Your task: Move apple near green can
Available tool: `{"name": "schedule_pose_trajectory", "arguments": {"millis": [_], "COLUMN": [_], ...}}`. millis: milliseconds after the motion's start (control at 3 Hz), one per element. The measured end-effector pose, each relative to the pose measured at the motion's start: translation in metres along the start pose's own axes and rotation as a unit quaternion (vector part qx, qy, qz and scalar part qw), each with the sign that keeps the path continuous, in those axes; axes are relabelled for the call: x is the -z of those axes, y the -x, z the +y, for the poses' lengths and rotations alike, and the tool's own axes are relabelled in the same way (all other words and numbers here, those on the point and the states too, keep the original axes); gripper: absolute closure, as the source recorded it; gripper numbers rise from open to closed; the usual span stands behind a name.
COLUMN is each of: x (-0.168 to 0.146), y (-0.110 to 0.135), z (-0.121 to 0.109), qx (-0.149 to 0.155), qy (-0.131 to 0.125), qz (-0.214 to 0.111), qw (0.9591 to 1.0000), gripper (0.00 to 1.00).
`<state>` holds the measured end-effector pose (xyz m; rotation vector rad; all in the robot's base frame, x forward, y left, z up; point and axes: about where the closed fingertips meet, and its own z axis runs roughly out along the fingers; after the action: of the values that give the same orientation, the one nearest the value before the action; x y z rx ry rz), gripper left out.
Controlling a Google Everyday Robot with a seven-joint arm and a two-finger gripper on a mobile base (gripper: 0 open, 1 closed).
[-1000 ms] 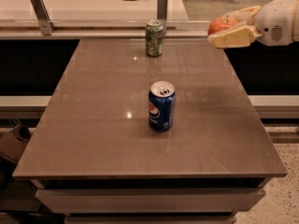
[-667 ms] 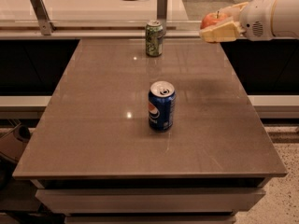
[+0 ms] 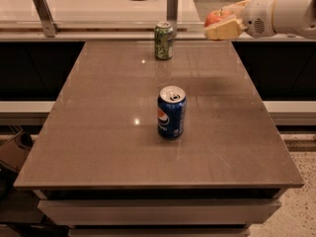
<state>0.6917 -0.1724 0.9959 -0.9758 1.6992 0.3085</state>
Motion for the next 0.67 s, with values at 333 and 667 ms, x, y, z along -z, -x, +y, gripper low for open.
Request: {"name": "schedule_pose_trajectory", "arguments": {"millis": [333, 667], "x": [-0.034, -0.069], "y": [-0.002, -0.012], "z": [-0.013, -0.021], "qx": [0.001, -0.008], "qy": [0.008, 0.020], "qz": [0.005, 0.000], "qw": [1.0000, 0.9998], "gripper": [1.00, 1.00]}}
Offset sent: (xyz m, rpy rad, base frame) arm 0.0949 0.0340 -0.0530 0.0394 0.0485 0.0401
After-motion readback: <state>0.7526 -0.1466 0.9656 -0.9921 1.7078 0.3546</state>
